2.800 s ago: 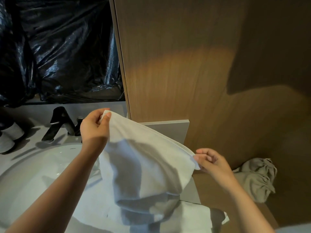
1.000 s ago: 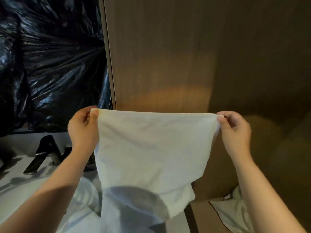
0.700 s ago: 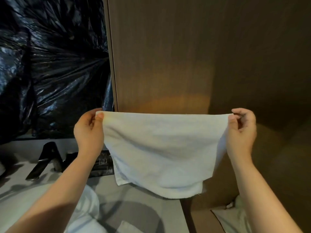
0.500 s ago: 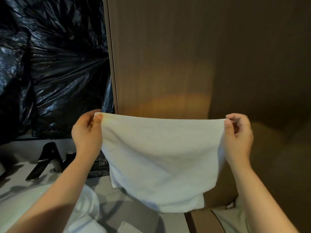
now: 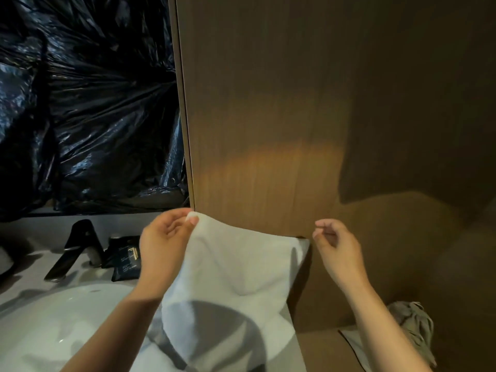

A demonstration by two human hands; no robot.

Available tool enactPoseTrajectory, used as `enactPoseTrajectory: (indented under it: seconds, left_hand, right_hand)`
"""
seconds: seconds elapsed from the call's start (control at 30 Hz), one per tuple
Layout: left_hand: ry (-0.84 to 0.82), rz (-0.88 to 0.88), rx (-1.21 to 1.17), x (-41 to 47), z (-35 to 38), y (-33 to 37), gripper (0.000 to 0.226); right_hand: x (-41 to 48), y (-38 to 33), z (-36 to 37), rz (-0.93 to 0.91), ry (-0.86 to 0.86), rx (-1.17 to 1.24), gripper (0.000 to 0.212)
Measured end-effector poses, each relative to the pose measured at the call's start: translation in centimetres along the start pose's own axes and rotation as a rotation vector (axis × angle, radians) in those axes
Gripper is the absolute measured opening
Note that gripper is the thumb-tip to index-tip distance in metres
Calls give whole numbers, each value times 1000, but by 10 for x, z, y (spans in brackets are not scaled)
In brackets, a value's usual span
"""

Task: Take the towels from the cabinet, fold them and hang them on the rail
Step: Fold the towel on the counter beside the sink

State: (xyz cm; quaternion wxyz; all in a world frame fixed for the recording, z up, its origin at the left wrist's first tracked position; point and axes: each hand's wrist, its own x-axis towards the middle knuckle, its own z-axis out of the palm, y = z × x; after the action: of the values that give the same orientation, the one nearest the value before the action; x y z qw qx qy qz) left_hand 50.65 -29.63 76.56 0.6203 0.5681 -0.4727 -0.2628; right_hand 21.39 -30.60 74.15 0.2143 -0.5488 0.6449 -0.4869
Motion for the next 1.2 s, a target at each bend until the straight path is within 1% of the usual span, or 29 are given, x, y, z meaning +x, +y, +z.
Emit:
enactPoseTrajectory:
  seconds: [0.1, 0.23, 0.3, 0.43, 0.53, 0.6, 0.67, 0.7, 0.77, 0.8, 0.87, 1.0, 1.1, 1.2]
  left_hand:
    - [-97, -28, -37, -18, 4, -5, 15]
    - [-206, -34, -34, -36, 5, -6, 22]
    - [-247, -29, -39, -43, 4, -5, 20]
    - [-274, -79, -103, -52, 4, -2, 21]
    - [-317, -26, -47, -58, 2, 2, 22]
    - [-327, 26, 9, -62, 0, 4, 23]
    - [-319, 70, 82, -63, -1, 4, 24]
    - [-320, 101, 141, -64, -3, 3, 24]
    - [-355, 132, 254, -66, -8, -2, 23]
    - [-377, 114, 279, -68, -10, -7, 20]
    - [-382, 58, 279, -74, -15, -16, 11]
    - [-307, 49, 226, -80, -15, -25, 13]
    - [-295, 112, 193, -84, -9, -24, 22]
    - [-311, 190, 185, -85, -5, -24, 20]
  right_hand:
    - [-21, -19, 17, -46, -159, 64, 15]
    - [-49, -40, 38, -85, -289, 174, 14]
    - [-57, -47, 47, -99, -338, 199, 15]
    - [-64, -51, 60, -172, -402, 164, 20]
    - [-68, -50, 64, -219, -448, 136, 23]
    - [-69, -48, 64, -243, -478, 134, 18]
    - [-68, -47, 64, -244, -480, 130, 6]
    - [-68, -47, 64, -248, -469, 121, 5]
    - [-69, -45, 65, -252, -430, 117, 12]
    - [-70, -45, 65, -236, -407, 126, 13]
    - [-73, -46, 64, -197, -388, 154, 14]
    - [-78, -52, 63, -127, -516, 216, 23]
    - [-76, -56, 64, -173, -461, 222, 9]
    - [-74, -56, 62, -192, -394, 263, 13]
